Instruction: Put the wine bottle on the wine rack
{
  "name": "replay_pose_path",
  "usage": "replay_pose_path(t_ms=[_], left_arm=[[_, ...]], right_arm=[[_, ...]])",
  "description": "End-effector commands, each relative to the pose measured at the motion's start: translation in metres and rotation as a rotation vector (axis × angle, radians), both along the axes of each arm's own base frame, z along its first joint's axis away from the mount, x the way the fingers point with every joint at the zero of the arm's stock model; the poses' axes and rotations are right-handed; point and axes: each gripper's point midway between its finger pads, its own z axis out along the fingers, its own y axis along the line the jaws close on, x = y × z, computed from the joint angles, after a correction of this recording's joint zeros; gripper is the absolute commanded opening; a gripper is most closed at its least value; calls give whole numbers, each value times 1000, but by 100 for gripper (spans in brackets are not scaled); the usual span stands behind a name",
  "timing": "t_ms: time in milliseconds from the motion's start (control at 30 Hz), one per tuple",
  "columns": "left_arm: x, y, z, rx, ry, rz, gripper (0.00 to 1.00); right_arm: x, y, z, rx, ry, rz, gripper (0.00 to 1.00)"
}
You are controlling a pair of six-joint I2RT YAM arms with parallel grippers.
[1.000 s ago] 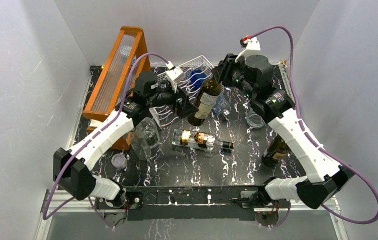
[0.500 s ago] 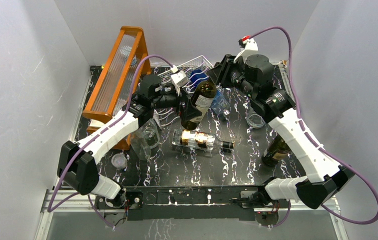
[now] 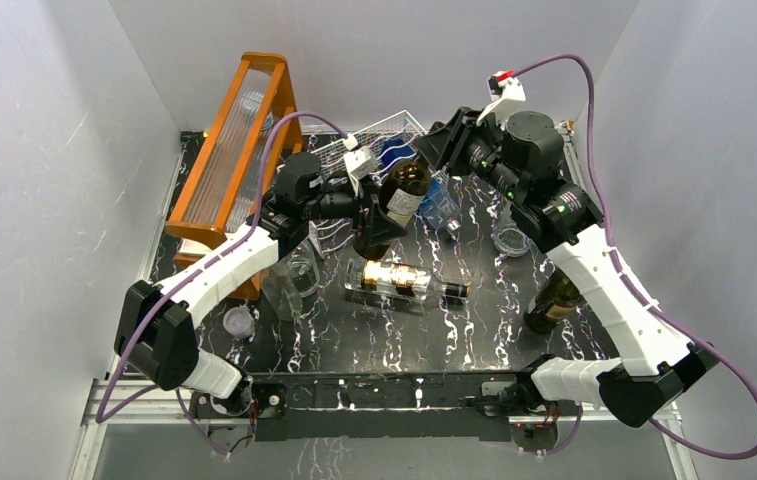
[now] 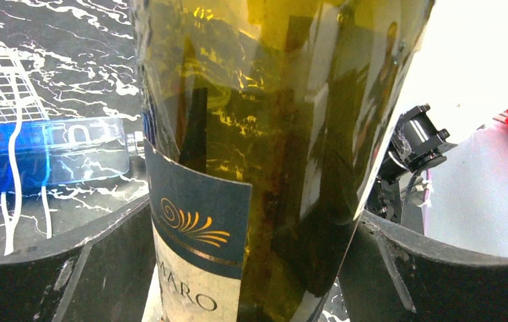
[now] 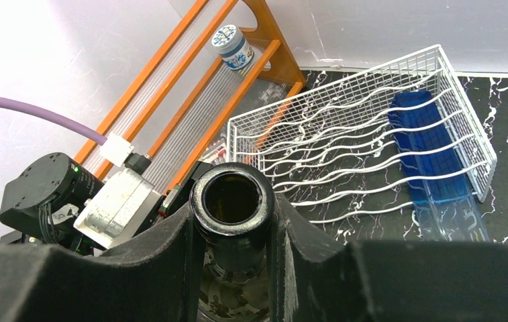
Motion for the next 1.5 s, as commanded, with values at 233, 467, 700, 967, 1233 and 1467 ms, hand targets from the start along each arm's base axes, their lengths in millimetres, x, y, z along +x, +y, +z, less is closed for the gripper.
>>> replay_pose_path(t_ms=[233, 467, 700, 967, 1233, 1467], left_arm=[[19, 7, 55, -63, -282, 94, 0], [43, 33, 101, 29, -822, 207, 0], [59, 45, 106, 161, -1189, 238, 0], [74, 51, 102, 279, -1420, 264, 0], [68, 42, 87, 334, -1624, 171, 0], [70, 33, 84, 369, -1729, 132, 0]], right_arm=[[-38, -7, 50, 135, -149, 92, 37], [-55, -33, 37, -40, -115, 60, 83], [-56, -52, 57, -134, -168, 2, 84], [-51, -55, 53, -248, -176, 9, 85], [-51, -29, -36, -425, 4, 217, 86], [-58, -23, -82, -497, 100, 322, 86]])
